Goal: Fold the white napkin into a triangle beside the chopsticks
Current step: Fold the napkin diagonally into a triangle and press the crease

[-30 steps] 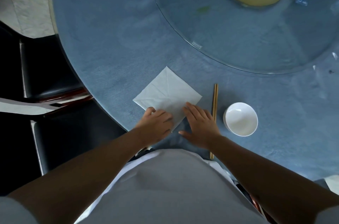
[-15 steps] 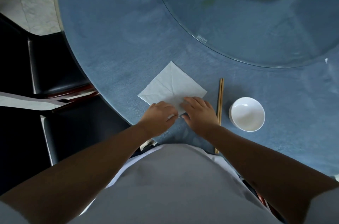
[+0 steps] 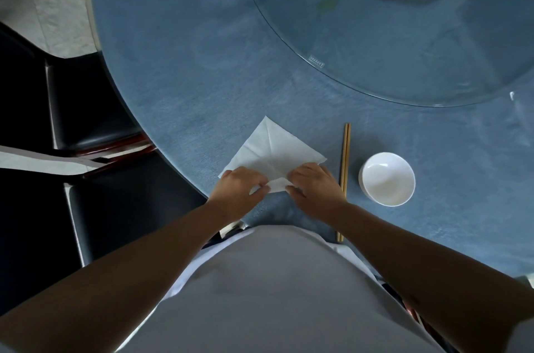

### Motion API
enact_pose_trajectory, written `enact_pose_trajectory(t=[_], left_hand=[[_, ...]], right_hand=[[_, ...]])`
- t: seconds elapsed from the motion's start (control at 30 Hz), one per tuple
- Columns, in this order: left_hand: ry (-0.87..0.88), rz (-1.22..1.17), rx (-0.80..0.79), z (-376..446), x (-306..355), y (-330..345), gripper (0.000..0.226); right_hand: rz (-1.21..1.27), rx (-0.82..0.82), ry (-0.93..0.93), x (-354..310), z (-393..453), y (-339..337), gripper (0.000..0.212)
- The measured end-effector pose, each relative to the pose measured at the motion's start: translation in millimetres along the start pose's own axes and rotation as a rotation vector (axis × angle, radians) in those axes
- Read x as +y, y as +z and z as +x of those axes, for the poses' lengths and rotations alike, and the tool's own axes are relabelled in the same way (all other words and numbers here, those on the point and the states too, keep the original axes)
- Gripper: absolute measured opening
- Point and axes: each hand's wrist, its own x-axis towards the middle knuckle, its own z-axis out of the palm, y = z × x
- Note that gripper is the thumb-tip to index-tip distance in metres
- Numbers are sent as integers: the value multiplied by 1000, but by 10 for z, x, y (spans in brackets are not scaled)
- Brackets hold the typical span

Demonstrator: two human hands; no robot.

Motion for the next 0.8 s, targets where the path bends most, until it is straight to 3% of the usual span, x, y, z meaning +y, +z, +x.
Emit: enact_pose_trajectory(t=[0.2,0.33,0.43,0.8], left_hand=[[-63,-100,-104,54,187,-11,30],[-218,-269,-74,202,320,12,11],[-313,-297,-42,289,282,13,13],[-287,-325,33,749,114,-221,12]], right_hand=[[-20,-51,-20,-8,-61,-28,23],[-16,-56,-8,-9,-72,-27,21],[-18,-53,30,9,-58,-31,21],[41,14,177,198,153,-156,21]])
